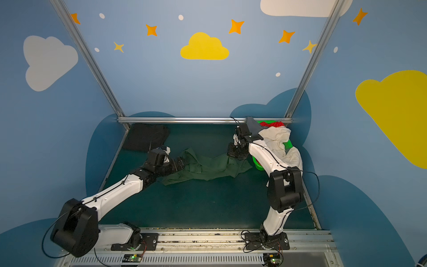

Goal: Fold and stack the t-shirts
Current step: 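Grasp the green t-shirt edge with the left gripper while the right gripper grasps another edge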

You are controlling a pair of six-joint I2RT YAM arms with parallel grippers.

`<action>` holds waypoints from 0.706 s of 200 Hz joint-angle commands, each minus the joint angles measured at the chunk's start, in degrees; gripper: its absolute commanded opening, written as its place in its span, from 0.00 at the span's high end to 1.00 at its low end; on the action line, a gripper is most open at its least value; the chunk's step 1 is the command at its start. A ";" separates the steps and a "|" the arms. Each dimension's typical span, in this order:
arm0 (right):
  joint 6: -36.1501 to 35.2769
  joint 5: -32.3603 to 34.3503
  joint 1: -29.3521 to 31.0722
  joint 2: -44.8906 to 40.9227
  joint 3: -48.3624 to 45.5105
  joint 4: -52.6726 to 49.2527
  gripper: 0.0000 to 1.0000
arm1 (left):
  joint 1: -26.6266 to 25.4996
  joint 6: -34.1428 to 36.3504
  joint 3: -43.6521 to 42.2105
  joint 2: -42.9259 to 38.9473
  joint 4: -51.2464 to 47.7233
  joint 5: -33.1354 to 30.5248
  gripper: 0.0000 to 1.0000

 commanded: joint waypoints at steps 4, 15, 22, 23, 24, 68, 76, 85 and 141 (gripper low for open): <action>1.52 -3.66 -1.24 -1.68 -2.25 2.59 1.00 | -1.62 0.23 3.68 5.63 4.38 5.80 0.06; 1.76 -4.48 -1.61 -1.82 -2.89 2.98 1.00 | -2.10 -0.51 4.83 8.17 5.82 6.96 0.08; 1.94 -4.81 -1.80 -1.96 -3.26 3.35 1.00 | -2.25 -1.05 5.66 9.90 6.38 7.65 0.15; 1.96 -4.90 -1.80 -1.98 -3.37 3.38 1.00 | -2.28 -1.11 5.80 10.02 6.42 7.75 0.16; 1.98 -4.94 -1.89 -1.99 -3.38 3.40 1.00 | -2.30 -1.14 5.92 10.38 6.44 7.84 0.16; 3.20 -7.65 -3.62 -2.70 -6.07 5.79 1.00 | -2.65 -3.05 12.65 20.87 4.14 6.50 0.30; 3.30 -8.04 -3.69 -3.00 -6.52 6.16 1.00 | -2.75 -3.49 13.41 22.20 3.90 6.12 0.32; 3.31 -8.36 -3.89 -3.38 -7.00 6.44 1.00 | -2.66 -3.63 14.51 23.56 2.84 5.23 0.34; 3.93 -8.97 -4.85 -5.26 -9.09 7.86 1.00 | -2.66 -3.66 18.84 28.73 -1.84 1.22 0.45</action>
